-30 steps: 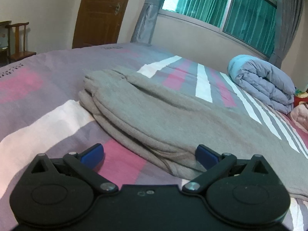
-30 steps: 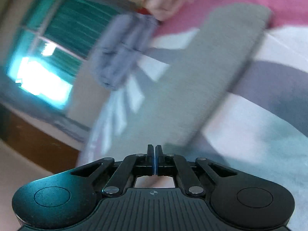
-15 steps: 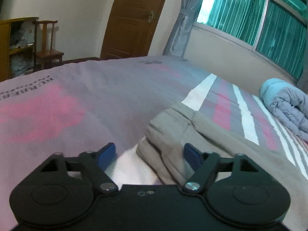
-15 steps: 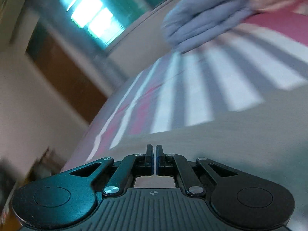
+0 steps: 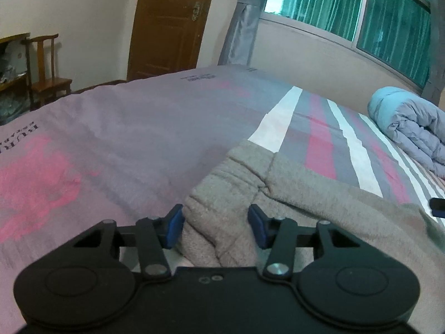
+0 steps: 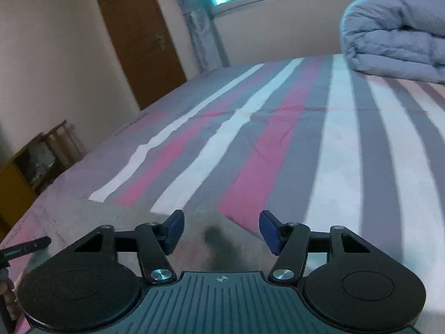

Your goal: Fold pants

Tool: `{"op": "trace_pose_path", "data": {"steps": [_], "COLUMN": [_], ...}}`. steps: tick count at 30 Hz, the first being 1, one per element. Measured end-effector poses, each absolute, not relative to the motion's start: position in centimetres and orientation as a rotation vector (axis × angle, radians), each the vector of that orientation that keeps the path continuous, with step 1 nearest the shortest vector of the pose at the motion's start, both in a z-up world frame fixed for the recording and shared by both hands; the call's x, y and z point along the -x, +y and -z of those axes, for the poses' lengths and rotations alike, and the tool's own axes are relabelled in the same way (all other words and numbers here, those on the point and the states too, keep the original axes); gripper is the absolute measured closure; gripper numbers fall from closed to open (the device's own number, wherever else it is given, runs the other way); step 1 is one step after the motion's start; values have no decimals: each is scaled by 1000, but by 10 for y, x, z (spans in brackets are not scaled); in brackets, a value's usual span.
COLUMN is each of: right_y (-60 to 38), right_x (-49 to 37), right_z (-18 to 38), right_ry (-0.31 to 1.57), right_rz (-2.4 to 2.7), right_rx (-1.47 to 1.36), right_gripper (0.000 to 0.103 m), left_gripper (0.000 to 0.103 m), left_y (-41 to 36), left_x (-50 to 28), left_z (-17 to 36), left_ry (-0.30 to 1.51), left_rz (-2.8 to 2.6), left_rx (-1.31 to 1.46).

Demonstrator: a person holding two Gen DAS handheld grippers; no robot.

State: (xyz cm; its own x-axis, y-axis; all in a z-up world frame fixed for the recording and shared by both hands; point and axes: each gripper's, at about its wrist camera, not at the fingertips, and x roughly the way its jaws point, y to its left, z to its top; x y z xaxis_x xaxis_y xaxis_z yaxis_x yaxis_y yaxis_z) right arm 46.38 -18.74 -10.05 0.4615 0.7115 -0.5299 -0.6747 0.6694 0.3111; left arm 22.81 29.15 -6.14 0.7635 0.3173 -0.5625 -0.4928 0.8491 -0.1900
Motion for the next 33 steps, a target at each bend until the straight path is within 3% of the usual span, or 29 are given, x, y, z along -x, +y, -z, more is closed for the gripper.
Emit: {"op": "trace_pose_path", "data": {"steps": [4, 7, 9, 10, 16, 18, 20, 21, 22, 25, 30, 33], "right_y": [-164, -155, -152, -150, -150, -141, -141, -145, -156, -214, -316, -357], "right_x": [-480, -488, -489, -488, -482, -487, -488, -488, -486, -462, -423, -397], "right_z": [111, 118, 120, 121, 101, 124, 136, 129, 117, 79, 66, 75], "right_ry": [736, 761, 774, 778, 673, 749, 776, 782, 764, 588, 535, 562], "right_rz": [-906, -915, -928, -945, -906, -872, -857, -843, -823, -805, -685, -638], "right_rx": [20, 53, 72, 86, 96, 161, 161, 124, 63, -100, -137, -129], "right_gripper": [61, 61, 77, 95, 98, 98, 96, 94, 93, 92, 91, 90], "left_gripper": [64, 64, 67, 71, 73, 71, 66, 57, 55, 54, 36, 33], "left_y": [291, 288, 284, 281, 273, 275, 276, 277, 275, 262, 203, 175], "left_x": [-228, -226, -227, -228, -235, -233, -230, -223, -217, -193, -186, -198], "left_z": [62, 61, 60, 59, 62, 66, 59, 53, 48, 29, 15, 27], "left_ry": [539, 535, 532, 529, 550, 554, 552, 534, 517, 432, 368, 397], "left_rz": [-454, -481, -503, -511, -539, -536, -531, -538, -563, -611, -438, -356], "left_rx": [332, 346, 337, 323, 214, 207, 198, 191, 176, 132, 44, -3]}}
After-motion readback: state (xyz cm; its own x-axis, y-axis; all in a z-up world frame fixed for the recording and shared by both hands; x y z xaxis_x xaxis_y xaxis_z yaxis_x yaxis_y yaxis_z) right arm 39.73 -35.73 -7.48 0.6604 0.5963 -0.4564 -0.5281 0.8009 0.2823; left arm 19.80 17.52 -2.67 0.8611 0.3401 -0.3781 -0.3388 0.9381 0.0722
